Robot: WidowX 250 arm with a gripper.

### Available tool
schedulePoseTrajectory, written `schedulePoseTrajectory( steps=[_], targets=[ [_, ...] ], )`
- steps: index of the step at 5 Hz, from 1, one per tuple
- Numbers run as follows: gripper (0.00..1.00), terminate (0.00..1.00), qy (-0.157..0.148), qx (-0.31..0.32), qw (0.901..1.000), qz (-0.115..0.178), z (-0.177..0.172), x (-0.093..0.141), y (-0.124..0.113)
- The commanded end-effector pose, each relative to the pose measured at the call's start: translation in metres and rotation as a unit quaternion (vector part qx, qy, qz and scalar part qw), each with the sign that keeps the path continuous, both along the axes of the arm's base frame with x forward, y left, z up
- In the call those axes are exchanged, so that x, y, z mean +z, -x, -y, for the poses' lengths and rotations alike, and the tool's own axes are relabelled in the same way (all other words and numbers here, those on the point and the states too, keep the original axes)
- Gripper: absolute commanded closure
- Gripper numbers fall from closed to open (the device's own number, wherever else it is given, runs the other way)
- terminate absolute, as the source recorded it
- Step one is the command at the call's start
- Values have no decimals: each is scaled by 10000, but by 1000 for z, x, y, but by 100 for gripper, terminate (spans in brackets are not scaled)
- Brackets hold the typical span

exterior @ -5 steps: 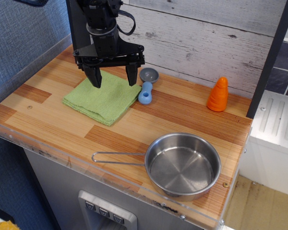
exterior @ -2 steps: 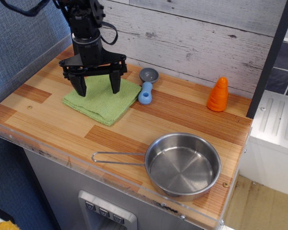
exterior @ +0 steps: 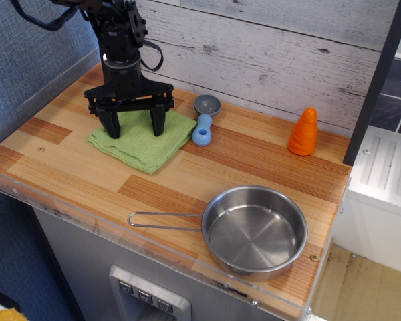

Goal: PICK UP THE GREEN TOWEL AND PUT ANOTHER SIDE OF THE TABLE

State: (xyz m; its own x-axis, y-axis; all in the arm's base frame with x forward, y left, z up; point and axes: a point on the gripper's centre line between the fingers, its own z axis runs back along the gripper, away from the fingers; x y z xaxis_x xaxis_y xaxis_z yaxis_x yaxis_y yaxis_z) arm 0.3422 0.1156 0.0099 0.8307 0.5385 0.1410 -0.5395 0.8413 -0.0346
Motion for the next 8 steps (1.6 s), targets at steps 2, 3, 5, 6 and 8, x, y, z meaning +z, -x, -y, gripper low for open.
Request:
schedulePoseTrajectory(
  steps=[2, 3, 5, 6, 8],
  targets=[
    [0, 0, 107, -219, 9996, -128, 30, 7, 18],
    [0, 0, 37, -270, 9996, -112, 42, 10, 30],
    [0, 0, -137, -498, 9985, -184, 75, 10, 48],
    [0, 0, -206, -651, 9973, -276, 90, 6, 55],
    [0, 0, -268, -777, 9961, -335, 107, 5, 62]
  ],
)
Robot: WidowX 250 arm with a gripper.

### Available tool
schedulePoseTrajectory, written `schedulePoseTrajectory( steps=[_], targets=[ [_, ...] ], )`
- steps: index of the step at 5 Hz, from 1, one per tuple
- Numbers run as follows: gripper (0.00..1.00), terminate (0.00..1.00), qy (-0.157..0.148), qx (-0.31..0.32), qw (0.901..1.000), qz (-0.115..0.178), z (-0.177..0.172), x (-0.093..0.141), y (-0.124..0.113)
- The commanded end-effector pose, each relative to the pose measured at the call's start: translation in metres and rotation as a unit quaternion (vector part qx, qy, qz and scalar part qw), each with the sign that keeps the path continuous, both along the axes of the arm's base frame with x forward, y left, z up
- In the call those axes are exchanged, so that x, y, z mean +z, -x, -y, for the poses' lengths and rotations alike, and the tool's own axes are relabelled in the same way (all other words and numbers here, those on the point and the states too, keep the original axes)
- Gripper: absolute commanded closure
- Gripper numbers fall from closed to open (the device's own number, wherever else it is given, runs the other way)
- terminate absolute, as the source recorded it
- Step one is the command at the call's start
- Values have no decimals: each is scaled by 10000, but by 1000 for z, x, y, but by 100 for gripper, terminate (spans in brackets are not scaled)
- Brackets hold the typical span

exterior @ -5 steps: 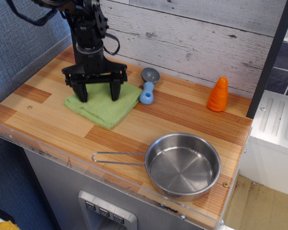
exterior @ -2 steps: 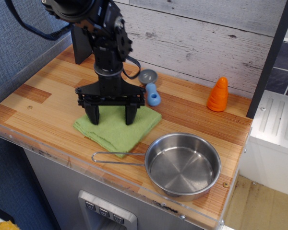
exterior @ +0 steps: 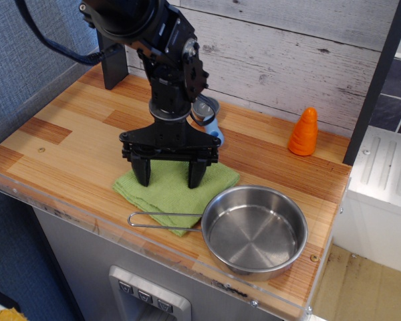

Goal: PICK UP THE GREEN TOWEL AND PUT ANOTHER SIDE OF THE TABLE

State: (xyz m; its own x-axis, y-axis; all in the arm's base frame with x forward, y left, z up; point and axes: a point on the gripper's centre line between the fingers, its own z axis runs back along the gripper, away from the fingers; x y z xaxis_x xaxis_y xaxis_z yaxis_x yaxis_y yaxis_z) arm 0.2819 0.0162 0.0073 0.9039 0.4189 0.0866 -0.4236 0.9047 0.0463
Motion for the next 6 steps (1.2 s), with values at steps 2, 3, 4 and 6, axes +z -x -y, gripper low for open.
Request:
schedulePoseTrajectory(
  steps=[2, 3, 4, 6],
  targets=[
    [0, 0, -10, 328, 9986, 422, -12, 26, 0],
    [0, 0, 124, 371, 9974, 598, -23, 40, -1],
    [0, 0, 86, 360, 9961, 795, -25, 55, 0],
    [0, 0, 86, 360, 9961, 795, -25, 55, 0]
  ],
)
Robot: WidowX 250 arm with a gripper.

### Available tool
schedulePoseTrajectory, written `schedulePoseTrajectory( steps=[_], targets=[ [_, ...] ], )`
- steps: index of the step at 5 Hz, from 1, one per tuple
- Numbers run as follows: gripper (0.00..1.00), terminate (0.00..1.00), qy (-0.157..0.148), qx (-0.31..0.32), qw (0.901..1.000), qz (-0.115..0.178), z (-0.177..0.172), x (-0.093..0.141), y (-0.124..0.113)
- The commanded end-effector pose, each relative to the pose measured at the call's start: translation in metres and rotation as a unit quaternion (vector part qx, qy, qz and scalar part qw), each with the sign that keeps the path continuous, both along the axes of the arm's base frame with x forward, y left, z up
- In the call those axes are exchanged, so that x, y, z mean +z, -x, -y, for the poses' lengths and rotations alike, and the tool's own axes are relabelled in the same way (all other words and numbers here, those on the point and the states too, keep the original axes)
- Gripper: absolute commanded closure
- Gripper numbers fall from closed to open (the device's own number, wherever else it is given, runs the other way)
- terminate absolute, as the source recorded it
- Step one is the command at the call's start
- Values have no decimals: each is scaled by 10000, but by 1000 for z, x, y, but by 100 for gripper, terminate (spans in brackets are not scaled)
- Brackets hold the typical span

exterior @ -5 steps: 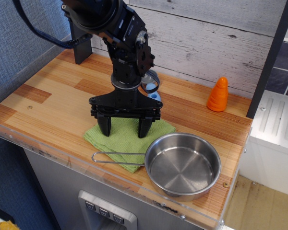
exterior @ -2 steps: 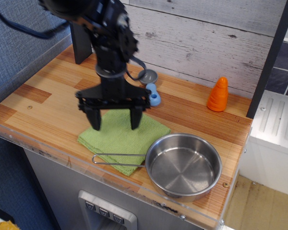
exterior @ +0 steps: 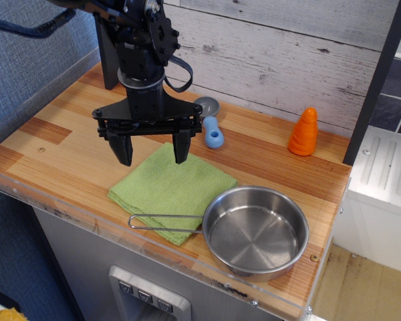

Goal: PICK UP THE GREEN TOWEL AND PUT ANOTHER SIDE OF THE TABLE

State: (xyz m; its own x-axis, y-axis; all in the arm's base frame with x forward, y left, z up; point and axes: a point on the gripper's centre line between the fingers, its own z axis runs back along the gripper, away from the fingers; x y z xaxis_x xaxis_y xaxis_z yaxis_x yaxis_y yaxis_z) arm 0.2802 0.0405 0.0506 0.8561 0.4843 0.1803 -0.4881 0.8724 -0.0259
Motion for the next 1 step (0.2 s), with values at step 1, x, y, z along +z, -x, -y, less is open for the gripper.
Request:
schedulePoseTrajectory(
  steps=[1],
  targets=[
    [0, 100, -26, 9, 9998, 210, -1, 12, -2]
  ],
)
